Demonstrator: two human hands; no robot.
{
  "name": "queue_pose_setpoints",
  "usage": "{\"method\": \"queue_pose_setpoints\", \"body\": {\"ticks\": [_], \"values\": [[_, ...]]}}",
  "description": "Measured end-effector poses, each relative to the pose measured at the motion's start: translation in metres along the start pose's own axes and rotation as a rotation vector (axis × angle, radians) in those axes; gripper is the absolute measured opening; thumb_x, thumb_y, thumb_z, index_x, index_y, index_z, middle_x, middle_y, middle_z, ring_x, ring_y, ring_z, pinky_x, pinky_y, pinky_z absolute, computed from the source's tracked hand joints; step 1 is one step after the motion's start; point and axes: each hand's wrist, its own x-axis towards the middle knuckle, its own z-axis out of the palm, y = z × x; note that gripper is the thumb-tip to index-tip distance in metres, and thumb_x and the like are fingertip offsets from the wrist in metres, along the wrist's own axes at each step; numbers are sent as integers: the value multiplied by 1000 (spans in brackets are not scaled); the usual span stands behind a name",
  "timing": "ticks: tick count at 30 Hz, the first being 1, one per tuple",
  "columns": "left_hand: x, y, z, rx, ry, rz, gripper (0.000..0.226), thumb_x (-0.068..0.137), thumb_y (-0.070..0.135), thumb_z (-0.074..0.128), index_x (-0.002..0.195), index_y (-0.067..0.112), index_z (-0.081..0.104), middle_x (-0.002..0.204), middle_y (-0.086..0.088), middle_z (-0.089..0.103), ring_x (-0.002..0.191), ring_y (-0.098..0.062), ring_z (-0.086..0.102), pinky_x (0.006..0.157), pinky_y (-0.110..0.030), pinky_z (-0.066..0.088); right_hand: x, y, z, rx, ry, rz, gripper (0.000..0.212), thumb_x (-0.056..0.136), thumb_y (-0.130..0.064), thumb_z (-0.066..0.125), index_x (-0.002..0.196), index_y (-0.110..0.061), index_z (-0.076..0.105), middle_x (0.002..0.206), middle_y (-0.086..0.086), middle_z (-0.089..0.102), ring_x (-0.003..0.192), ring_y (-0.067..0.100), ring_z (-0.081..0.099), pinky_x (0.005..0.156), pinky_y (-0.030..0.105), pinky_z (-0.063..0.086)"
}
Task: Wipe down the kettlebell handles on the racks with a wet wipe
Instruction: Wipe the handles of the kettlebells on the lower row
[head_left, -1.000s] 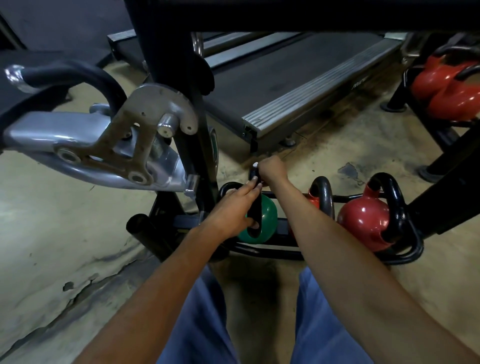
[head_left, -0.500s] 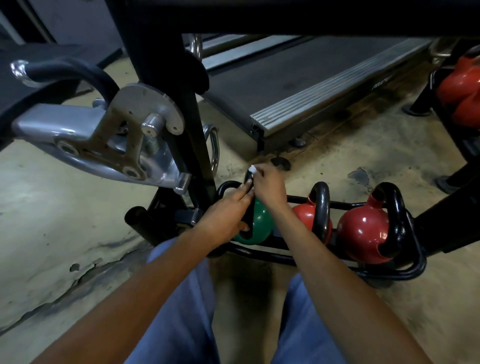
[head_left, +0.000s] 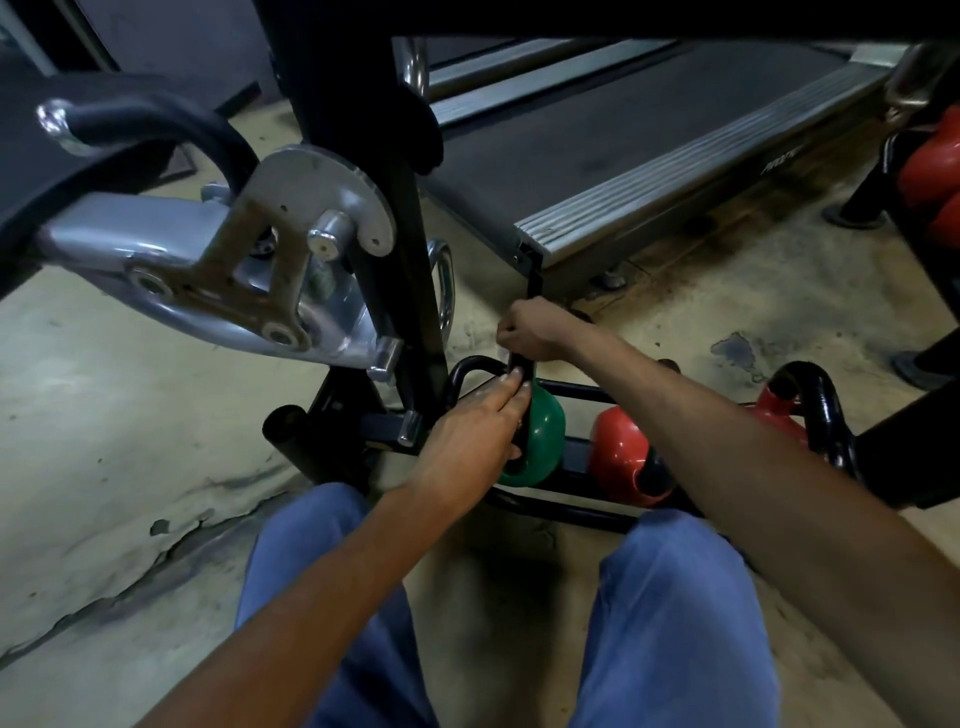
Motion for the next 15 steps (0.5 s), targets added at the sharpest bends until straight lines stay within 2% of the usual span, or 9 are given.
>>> {"method": "queue_pose_setpoints", "body": {"ticks": [1,3,5,6,8,10,11,12,15], "values": [[0,0,-1,2,7,8,88,89,22,73,159,21,20,168,3,14,149,-18,25,120,-37,32,-1,4,6,93,55,78,26,94,-18,53,72,-6,61,80,13,64,78,27,59,68,29,40],[-2,-1,-1,-16,13,8,88,89,22,72,159,20,20,168,3,13,149,-18,26,120,-36,32,-12,3,25,388,312,235,27,96,-20,54,86,-1,72,91,13,72,87,28,65,76,33,49],[-2,-2,-1,-51,9,14,85,90,19,71,159,20,22,167,3,14,149,-19,27,117,-37,36,-36,-16,52,808,586,417,28,100,-22,52,106,-6,75,103,9,73,91,19,65,80,31,50],[-3,-3,-1,-68,17,21,83,90,17,70,159,20,23,167,3,15,147,-19,30,115,-38,40,-47,-28,63,1073,631,508,30,102,-21,49,108,-3,72,101,10,73,87,17,64,75,30,49],[-3,-5,-2,-81,38,39,81,91,15,68,158,20,24,166,3,16,144,-19,35,110,-39,45,-54,-42,73,1708,520,639,38,104,-20,43,111,10,66,96,23,73,78,25,68,68,29,54],[-4,-7,-1,-75,35,45,81,92,17,68,159,21,23,167,3,16,143,-20,37,110,-39,45,-49,-36,66,2167,364,679,41,105,-18,36,111,14,60,91,29,73,69,31,74,81,35,61],[-4,-8,0,-67,35,46,82,91,18,69,159,21,22,167,2,15,145,-21,35,112,-39,43,-46,-30,58,2275,293,678,42,106,-18,32,106,13,60,85,28,73,65,30,74,89,40,58],[-3,-8,0,-55,36,50,82,91,19,70,159,20,23,167,1,15,146,-22,33,114,-39,41,-43,-27,53,2327,249,668,43,106,-18,30,103,12,60,80,26,74,63,29,74,91,41,58],[-2,-6,0,-40,40,53,82,91,19,70,158,19,22,167,-1,17,146,-24,34,115,-39,39,-54,-33,64,2216,291,711,41,108,-19,36,110,12,63,87,26,75,72,27,77,68,35,64]]}}
